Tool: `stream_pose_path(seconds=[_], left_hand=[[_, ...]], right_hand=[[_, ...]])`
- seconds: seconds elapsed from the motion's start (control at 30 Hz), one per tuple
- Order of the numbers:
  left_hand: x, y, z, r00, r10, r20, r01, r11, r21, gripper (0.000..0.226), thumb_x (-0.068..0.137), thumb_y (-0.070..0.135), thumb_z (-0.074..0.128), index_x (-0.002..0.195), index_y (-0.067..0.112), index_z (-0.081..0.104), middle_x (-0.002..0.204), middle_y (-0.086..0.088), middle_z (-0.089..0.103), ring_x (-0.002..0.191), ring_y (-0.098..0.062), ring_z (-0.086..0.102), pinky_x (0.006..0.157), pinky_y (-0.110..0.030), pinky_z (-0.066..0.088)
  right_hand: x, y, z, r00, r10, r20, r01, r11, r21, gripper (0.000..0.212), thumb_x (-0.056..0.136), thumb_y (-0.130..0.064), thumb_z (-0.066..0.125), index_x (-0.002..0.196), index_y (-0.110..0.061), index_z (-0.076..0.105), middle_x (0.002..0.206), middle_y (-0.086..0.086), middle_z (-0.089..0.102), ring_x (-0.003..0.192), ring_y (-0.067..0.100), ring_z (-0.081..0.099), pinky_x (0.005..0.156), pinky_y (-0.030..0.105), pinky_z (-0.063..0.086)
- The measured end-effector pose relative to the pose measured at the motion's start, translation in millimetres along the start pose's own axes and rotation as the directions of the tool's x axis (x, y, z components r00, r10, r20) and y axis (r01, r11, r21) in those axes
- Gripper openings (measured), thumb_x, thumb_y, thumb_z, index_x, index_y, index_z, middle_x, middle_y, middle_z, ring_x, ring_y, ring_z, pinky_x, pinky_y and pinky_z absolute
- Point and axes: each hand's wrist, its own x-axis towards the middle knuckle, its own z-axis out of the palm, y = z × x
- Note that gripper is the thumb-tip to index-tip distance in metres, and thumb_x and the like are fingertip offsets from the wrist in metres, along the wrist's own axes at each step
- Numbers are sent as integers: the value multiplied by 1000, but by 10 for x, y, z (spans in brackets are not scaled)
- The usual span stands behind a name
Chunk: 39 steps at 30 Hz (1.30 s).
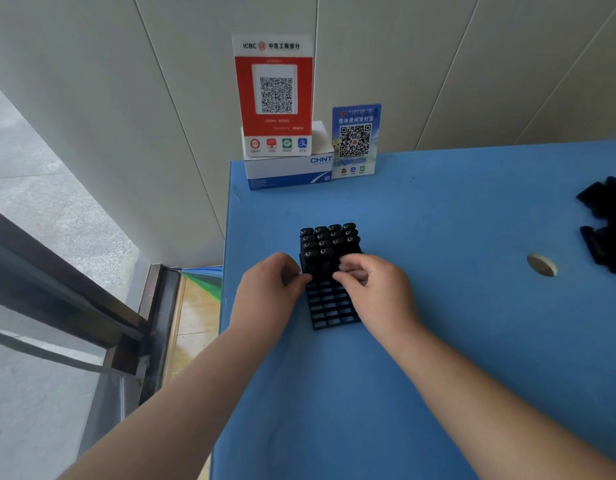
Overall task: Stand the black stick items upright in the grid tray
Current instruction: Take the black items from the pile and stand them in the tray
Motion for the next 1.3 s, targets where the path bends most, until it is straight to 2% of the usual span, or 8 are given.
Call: stream_pose_path(seconds=[0.27,0.37,0.47,0.6,0.7,0.8,1.13,1.3], left_hand=[[-287,353,-133,980,139,141,-158,977,141,12,86,38,69,82,35,58,79,20,65,78,4,61,69,-24,50],[-398,623,-81,950,261,174,-297,925,235,6,89,38,65,91,38,60,89,22,62,81,4,60,71,-25,52],[-467,911,73,909,378,176,-417,829,372,28,90,40,61,117,33,62,111,17,61,99,-11,60,73,-26,49],[-617,1312,388,870,445,211,-491,743,456,53,91,43,58,141,29,44,132,7,56,118,-21,54,88,-32,46],[-818,1615,710,853,465,238,-520,715,468,55,93,45,56,143,27,42,135,4,55,119,-23,54,92,-35,47],[-1079,1942,1058,828,496,261,-558,686,467,55,91,46,56,141,28,43,134,5,53,120,-24,53,89,-36,49],[-1828,2957,2086,775,559,296,-631,650,424,60,90,51,55,144,30,41,139,5,50,127,-23,47,97,-36,46],[-1976,3288,2529,758,552,348,-652,660,373,58,91,51,54,145,32,39,139,9,49,128,-19,46,96,-34,46]], right_hand=[[-156,80,-669,999,50,-20,-51,998,-36,22,82,-32,80,89,-40,61,90,-19,68,83,-8,63,70,5,44],[-207,132,-1041,998,52,-46,-54,997,-52,23,81,-31,81,93,-38,62,94,-18,68,85,-5,64,75,18,48],[-324,223,-1484,994,-5,-107,-13,985,-172,26,82,-28,80,104,-29,66,97,-21,61,90,2,63,83,29,54],[-632,430,-2182,979,-26,-200,-46,937,-346,29,84,-26,77,111,-23,67,99,-19,59,93,6,61,84,31,53],[-882,639,-2713,988,25,-150,-97,863,-496,41,87,-34,74,123,-21,62,118,-9,61,111,14,59,91,32,51],[-1107,810,-3204,990,98,-103,-140,792,-594,51,87,-46,70,131,-25,57,132,-10,55,123,16,52,100,34,46],[-1708,1430,-4529,984,106,-142,-173,738,-652,56,87,-53,66,135,-28,52,132,-12,52,123,14,49,99,31,42],[-1801,1769,-4908,975,127,-183,-215,751,-625,53,86,-53,67,132,-29,54,128,-13,53,122,13,50,91,25,38]])
